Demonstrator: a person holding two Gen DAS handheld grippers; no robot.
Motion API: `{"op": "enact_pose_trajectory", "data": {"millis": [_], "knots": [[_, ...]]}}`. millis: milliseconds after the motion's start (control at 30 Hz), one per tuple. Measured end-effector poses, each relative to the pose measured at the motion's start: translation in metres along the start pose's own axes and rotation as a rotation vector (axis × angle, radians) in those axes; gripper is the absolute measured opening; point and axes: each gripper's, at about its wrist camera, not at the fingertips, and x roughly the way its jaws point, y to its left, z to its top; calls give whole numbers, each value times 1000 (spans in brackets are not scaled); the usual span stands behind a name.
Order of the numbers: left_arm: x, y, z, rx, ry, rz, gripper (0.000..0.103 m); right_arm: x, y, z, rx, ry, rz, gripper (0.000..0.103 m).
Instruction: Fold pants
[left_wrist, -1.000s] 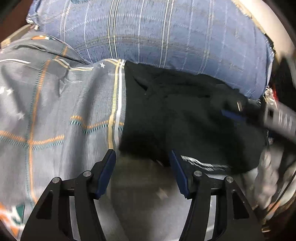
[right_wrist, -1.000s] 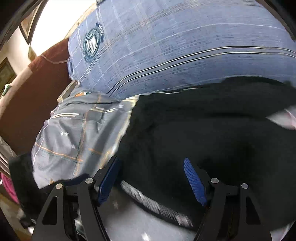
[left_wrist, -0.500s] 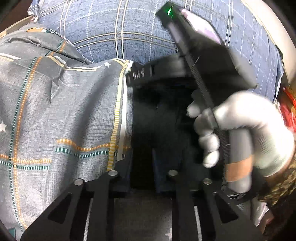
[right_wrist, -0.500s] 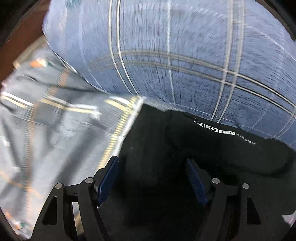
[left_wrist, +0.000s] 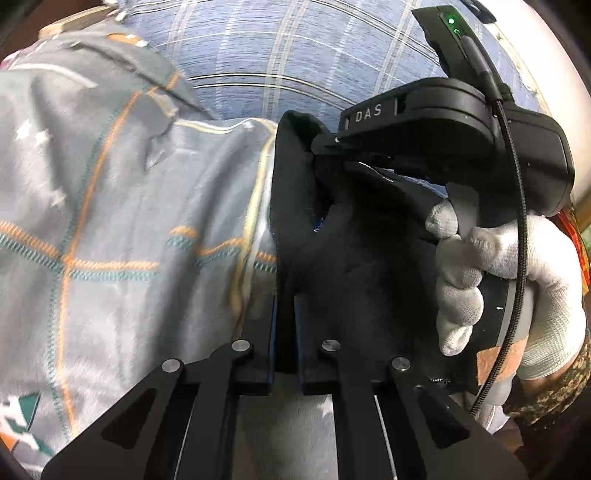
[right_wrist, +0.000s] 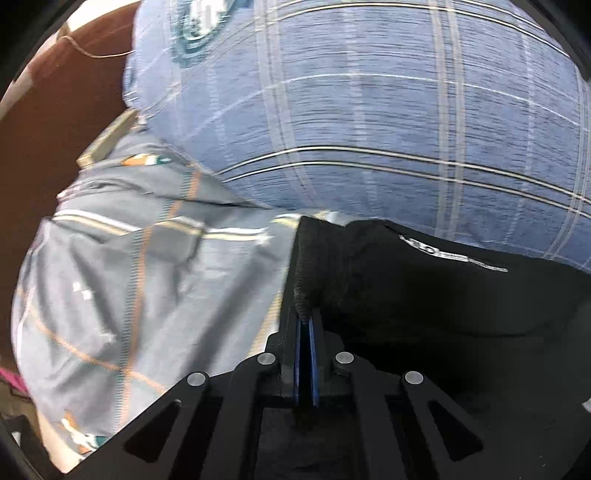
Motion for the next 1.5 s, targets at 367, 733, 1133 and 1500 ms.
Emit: {"op": "enact_pose_trajectory", "data": {"millis": [367, 733, 1133, 1500], "knots": [[-41, 32, -15, 32, -16, 33, 17, -10, -10, -28, 67, 4, 193, 27], [-10, -35, 67, 218, -39, 43, 45, -127, -230, -66, 303, -133, -156, 31], [125, -32, 157, 252, 110, 86, 48, -148, -416, -50, 590, -227, -293, 51], [178, -40, 176, 344, 180, 61, 71, -66, -437, -14, 533, -80, -432, 52]]}}
